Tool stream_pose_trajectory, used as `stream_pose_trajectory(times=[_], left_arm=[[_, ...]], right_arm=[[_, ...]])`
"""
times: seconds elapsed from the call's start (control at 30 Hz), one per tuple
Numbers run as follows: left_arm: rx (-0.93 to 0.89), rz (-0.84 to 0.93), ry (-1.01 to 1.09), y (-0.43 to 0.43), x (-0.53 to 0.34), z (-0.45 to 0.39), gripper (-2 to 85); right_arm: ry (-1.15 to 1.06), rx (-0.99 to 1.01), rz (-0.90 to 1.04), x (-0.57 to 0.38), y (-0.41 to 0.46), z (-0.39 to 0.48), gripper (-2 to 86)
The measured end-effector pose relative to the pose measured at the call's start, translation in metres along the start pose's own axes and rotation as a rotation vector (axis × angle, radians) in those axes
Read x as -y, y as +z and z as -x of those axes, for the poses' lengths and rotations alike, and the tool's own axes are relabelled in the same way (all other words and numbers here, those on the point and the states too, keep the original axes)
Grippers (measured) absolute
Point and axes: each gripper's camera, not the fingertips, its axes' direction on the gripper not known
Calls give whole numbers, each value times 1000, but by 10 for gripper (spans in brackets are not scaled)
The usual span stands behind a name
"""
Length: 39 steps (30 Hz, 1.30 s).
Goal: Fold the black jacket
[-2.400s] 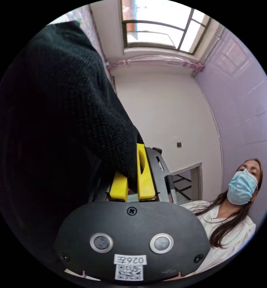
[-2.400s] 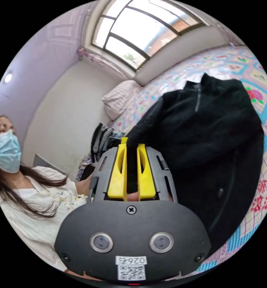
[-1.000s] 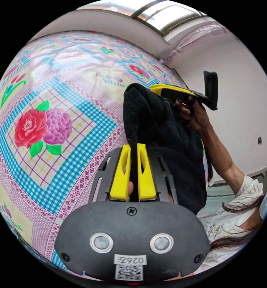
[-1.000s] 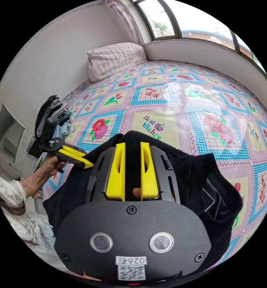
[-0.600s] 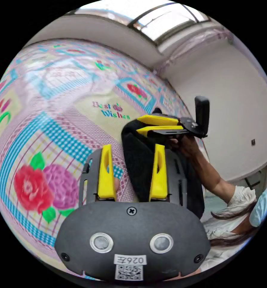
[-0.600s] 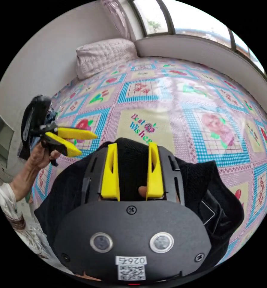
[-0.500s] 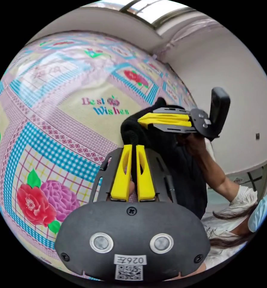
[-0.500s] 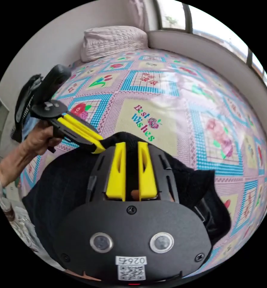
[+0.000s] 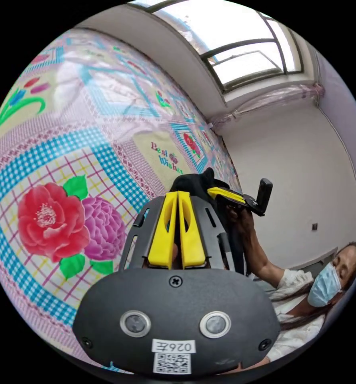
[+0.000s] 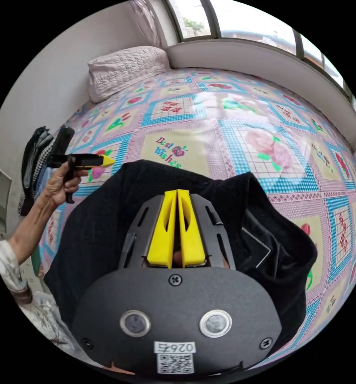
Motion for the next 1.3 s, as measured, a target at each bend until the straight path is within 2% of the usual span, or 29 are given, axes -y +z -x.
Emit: stream_pose_trajectory(times=[0.17,0.23,0.3,0.33,0.37,0.4,0.47,0.53,0.63,0.77,0.97,1.03,1.07,1.1,1.13,1.2,1.23,1.3], left_arm=[[22,52,194,-66,-75,-35,155],[65,86,224,-68,-110,-36,168],[71,129,233,-51,-131,-30,130],[41,229,244,-27,-135,-26,65],[18,309,225,-11,-132,-22,59],[17,299,214,-12,-129,-19,57],[9,248,138,-30,-126,-4,60],[16,247,90,-45,-135,6,65],[-14,121,13,-92,-165,15,76],[-34,-11,49,-127,-223,-6,71],[-164,129,173,-63,-278,-50,60],[-221,186,175,-34,-292,-58,56],[-250,219,153,-18,-301,-58,53],[-272,226,139,-13,-305,-58,51],[-317,232,121,-7,-314,-57,47],[-336,238,105,-6,-327,-53,41],[-338,254,88,-7,-334,-47,42],[-360,267,57,-15,-342,-38,42]], right_arm=[[-73,199,-3,-61,-65,37,88],[-76,225,18,-94,-78,52,116],[-61,267,100,-123,-72,67,54],[-77,292,144,-126,-66,72,40],[-142,294,263,-129,-50,83,13],[-162,172,287,-130,-44,88,10],[-103,114,248,-133,-53,78,18],[-13,170,201,-141,-77,63,33],[18,114,132,-176,-133,68,59],[132,111,67,-254,-196,82,89],[351,93,7,-351,-236,106,125],[385,185,-9,-361,-233,107,87],[360,217,58,-359,-224,111,48],[330,164,126,-355,-225,117,26],[316,125,114,-353,-234,122,22],[293,-3,-18,-357,-276,133,26],[302,-24,-20,-359,-278,131,32],[362,4,139,-368,-263,108,43]])
